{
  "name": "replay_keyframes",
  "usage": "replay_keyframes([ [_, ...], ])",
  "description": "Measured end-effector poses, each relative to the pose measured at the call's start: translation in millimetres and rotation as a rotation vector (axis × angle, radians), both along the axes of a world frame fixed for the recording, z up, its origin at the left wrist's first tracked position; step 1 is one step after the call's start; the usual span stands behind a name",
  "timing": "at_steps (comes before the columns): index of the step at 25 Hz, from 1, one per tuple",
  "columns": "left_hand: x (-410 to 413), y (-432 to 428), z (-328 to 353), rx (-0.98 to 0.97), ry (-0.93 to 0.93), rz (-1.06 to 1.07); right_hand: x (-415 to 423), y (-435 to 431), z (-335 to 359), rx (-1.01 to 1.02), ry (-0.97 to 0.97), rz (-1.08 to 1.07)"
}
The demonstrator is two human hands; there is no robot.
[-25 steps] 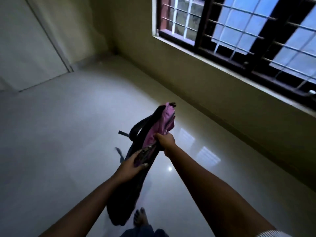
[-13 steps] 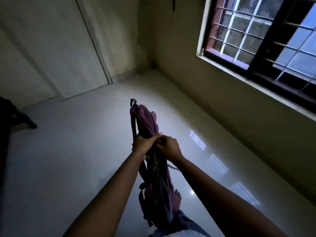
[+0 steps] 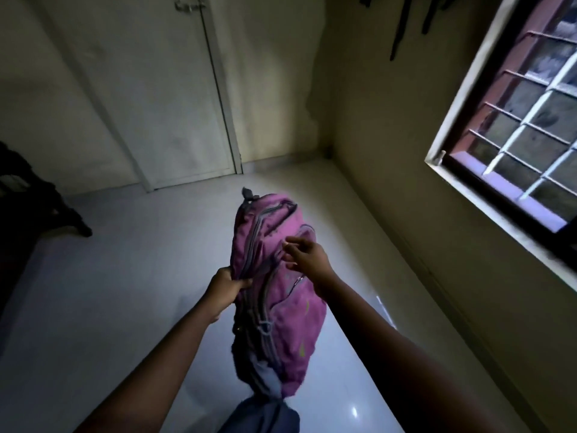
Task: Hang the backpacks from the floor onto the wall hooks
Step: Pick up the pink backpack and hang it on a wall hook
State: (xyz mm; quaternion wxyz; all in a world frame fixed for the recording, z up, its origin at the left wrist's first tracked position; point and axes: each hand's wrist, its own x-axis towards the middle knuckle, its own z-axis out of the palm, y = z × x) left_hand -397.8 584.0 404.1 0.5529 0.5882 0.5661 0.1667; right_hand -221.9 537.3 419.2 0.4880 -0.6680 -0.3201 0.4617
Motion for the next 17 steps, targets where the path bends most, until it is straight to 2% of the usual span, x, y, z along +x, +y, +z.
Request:
replay_keyframes([
  [3, 20, 77, -7, 0.061, 0.029, -0.089, 23, 87, 1, 0.124, -0.173, -0.013],
  [5, 34, 132, -6, 0.126, 0.076, -0.127, 38, 145, 5, 0.144, -0.256, -0.002],
  [10, 61, 274, 4, 0.146, 0.177, -0.228, 84, 279, 21, 0.201, -0.392, 0.061],
  [15, 93, 389, 7, 0.207, 0.325, -0.355, 130, 397, 30, 0.254, -0.869, 0.390],
  [17, 108, 428, 10, 0.272, 0.364, -0.389, 148, 448, 23, 0.161, -1.073, 0.559],
])
